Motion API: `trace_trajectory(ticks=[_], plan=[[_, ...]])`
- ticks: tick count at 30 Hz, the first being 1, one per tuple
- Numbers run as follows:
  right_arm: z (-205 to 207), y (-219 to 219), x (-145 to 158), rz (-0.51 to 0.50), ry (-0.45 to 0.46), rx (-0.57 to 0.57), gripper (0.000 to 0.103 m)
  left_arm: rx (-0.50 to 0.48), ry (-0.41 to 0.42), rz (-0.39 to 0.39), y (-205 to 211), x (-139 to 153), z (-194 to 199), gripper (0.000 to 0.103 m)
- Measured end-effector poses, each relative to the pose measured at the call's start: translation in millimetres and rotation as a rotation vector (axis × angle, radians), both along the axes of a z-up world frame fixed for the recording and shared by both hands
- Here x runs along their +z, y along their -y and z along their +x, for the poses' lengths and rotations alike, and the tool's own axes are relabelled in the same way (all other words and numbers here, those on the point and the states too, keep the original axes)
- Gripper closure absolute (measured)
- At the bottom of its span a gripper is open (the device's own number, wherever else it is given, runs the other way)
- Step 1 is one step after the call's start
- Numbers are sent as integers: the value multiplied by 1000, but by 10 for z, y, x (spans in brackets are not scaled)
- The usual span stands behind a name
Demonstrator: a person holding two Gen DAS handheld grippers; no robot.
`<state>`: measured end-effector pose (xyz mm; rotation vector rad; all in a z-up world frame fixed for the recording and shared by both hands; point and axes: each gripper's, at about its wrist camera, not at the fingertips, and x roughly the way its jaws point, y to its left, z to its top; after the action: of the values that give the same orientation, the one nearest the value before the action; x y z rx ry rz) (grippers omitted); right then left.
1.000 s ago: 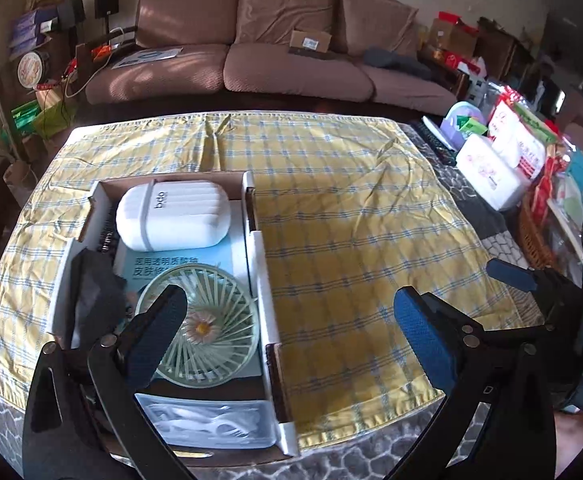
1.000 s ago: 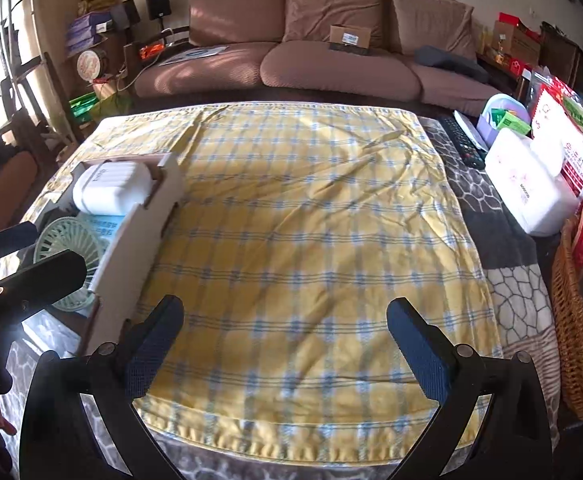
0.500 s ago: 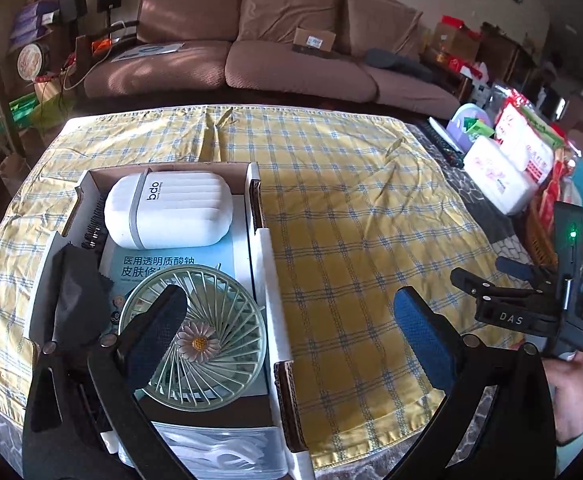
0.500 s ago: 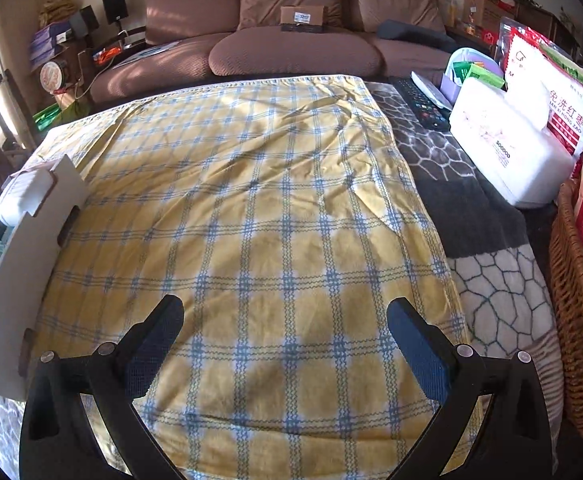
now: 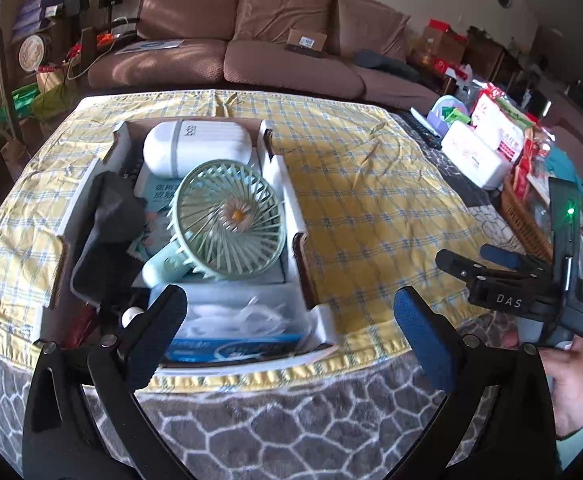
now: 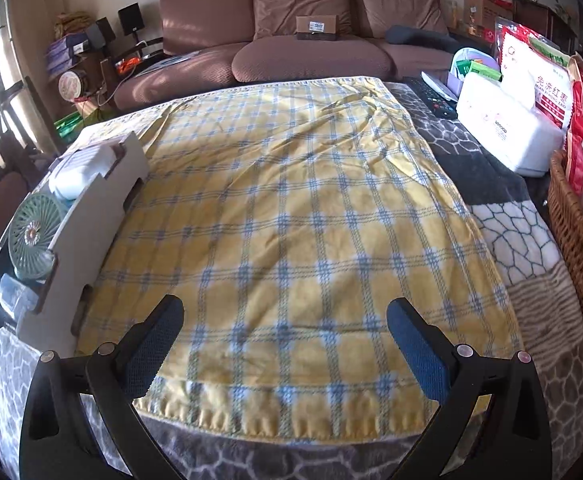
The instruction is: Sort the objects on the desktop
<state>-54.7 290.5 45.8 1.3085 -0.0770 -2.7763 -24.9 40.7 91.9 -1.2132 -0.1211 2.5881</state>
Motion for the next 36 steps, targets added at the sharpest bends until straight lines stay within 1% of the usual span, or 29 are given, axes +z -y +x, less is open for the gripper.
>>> trace_trajectory(ticks=[2, 5, 7, 10, 13, 16, 18, 20, 23, 27, 30, 32, 36], plan=[[142, 92, -13, 0, 7, 0, 0, 25, 10, -13, 155, -19, 130, 0], [352, 220, -32, 22, 14, 1, 0, 59, -6, -25, 312, 26, 291, 0], [478, 295, -37, 41, 15, 7, 0, 73, -9, -1, 388, 58, 379, 0], [643, 368, -34, 39, 10, 9, 0, 73, -29, -4, 391, 107, 514, 0], [768, 453, -57, 40, 14, 19, 0, 67, -30, -18, 369, 87, 590, 0], [857, 532, -97, 50, 15, 33, 0, 79, -12, -16, 391, -9, 634, 0], [895, 567, -127, 50, 19, 37, 0, 86, 2, -32, 403, -102, 640, 0], [897, 594, -165, 58, 22, 39, 0, 97, 8, -49, 397, -188, 641, 0], [855, 629, -226, 83, 32, 48, 0, 113, 39, -59, 388, -335, 591, 0], [824, 630, -309, 63, 40, 36, 0, 129, 70, -74, 382, -542, 543, 0], [840, 641, -409, 58, 45, 30, 0, 123, 90, -89, 356, -670, 529, 0], [843, 635, -442, 56, 45, 21, 0, 127, 92, -97, 354, -720, 527, 0], [809, 621, -414, 44, 39, 18, 0, 128, 90, -112, 335, -741, 486, 0]])
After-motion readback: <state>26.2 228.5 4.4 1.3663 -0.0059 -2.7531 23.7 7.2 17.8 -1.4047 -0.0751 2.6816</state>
